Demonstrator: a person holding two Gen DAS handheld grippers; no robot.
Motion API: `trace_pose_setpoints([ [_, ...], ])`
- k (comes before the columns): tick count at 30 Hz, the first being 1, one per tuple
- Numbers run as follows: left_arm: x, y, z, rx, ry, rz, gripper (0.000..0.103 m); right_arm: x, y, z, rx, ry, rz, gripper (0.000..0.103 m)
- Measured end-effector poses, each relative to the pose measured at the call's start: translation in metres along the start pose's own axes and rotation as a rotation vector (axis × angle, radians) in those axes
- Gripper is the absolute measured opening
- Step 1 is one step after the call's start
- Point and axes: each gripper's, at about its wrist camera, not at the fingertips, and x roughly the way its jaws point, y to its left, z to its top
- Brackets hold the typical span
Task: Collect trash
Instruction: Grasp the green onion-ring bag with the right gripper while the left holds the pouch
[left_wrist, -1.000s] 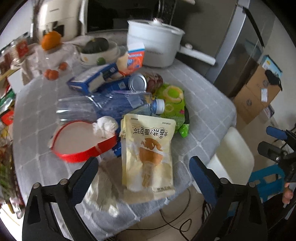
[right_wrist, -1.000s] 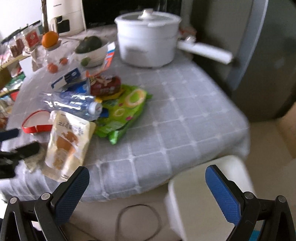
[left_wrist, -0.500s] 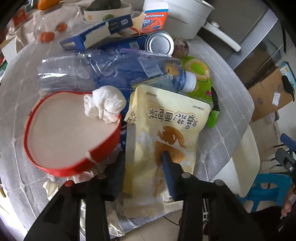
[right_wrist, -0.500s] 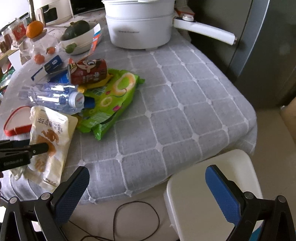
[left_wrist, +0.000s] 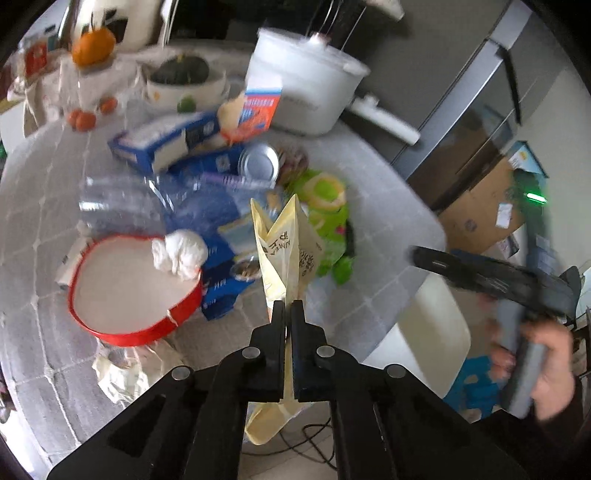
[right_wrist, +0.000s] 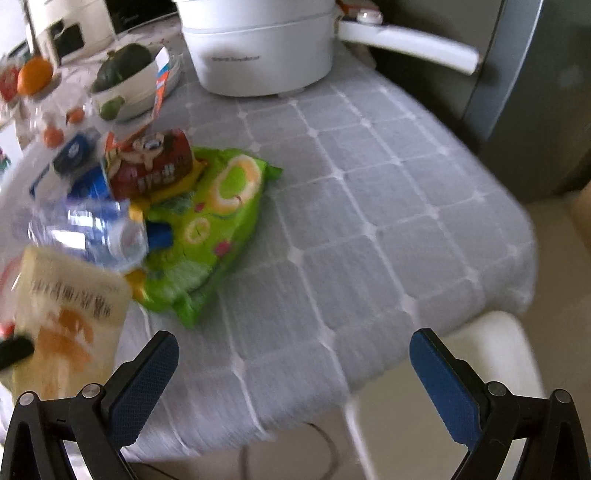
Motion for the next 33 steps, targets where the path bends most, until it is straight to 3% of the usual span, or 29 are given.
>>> trace_pose_setpoints([
  [2, -0.013, -0.003, 0.002, 0.007, -0.047, -0.009, 0.001, 0.013, 0.001, 0.01, 0.036, 0.017, 0.042, 0.102],
  [8, -0.045, -0.004, 0.012, 0.048, -0.173, 0.039, 0.001, 0.069, 0.004, 0.033, 0.117, 0.049, 0.134, 0.083],
  [15, -0.048, 0.01, 0.026, 0.056, -0.19, 0.096, 0.001, 0.102, 0.011, 0.043, 0.18, 0.018, 0.122, 0.076],
  [18, -0.049, 0.014, 0.027, 0.045, -0.197, 0.098, 0.001, 0.106, 0.022, 0.045, 0.153, -0.001, 0.128, 0.063],
  [22, -0.049, 0.016, 0.028, 0.038, -0.202, 0.11, 0.001, 0.108, 0.037, 0.043, 0.086, -0.023, 0.097, 0.026],
  [25, -0.049, 0.017, 0.028, 0.034, -0.203, 0.116, 0.001, 0.106, 0.036, 0.043, 0.079, -0.024, 0.1, 0.011],
  [28, -0.051, 0.017, 0.028, 0.033, -0.21, 0.12, 0.001, 0.096, 0.032, 0.042, 0.075, -0.036, 0.125, 0.009],
  [33, -0.055, 0.015, 0.027, 0.036, -0.227, 0.128, 0.001, 0.066, 0.036, 0.041, 0.022, -0.112, 0.078, 0.008],
])
